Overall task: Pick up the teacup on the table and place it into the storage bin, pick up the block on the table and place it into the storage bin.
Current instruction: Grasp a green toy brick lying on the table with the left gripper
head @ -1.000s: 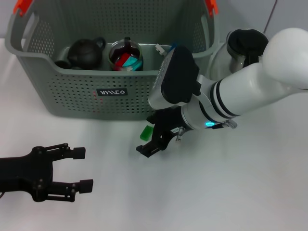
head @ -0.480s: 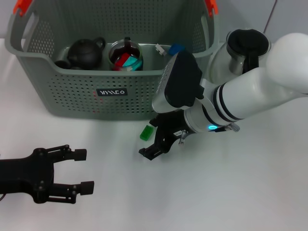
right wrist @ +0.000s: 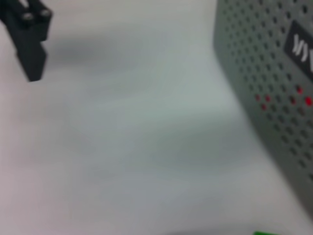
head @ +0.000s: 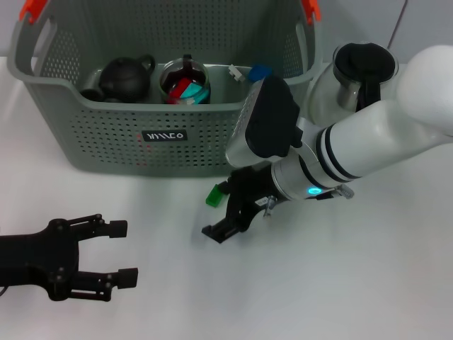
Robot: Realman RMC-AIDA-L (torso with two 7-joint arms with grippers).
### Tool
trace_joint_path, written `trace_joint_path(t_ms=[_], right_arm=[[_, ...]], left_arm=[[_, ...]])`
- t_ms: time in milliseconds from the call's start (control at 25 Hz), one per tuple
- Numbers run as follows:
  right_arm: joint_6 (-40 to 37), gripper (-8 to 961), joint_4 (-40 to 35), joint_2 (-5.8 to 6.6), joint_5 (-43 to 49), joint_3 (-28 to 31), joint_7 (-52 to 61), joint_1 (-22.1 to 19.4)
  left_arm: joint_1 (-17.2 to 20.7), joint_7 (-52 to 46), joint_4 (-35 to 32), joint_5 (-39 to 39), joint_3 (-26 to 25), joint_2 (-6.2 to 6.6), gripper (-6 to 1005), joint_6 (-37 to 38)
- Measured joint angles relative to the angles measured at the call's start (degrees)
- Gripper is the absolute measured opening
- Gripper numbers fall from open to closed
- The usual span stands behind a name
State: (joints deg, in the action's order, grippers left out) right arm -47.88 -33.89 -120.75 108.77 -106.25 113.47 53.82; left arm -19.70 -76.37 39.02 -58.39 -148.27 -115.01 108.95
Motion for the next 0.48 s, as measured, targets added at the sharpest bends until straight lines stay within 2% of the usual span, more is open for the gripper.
trace_joint_path(t_ms=[200, 480], right_arm=[[-5.9, 944, -0.2, 0.46, 0.6, 2.7, 0.5, 0.6], [-12.3, 945, -2.1, 0.95, 3.9, 9.9, 0.2, 0.4]], left_arm=[[0.0, 0.0, 0.0, 0.0, 0.0, 0.17, 948, 0.0], [-0.1, -1.1, 0.0, 0.1, -0.2, 0.18, 948, 0.0]])
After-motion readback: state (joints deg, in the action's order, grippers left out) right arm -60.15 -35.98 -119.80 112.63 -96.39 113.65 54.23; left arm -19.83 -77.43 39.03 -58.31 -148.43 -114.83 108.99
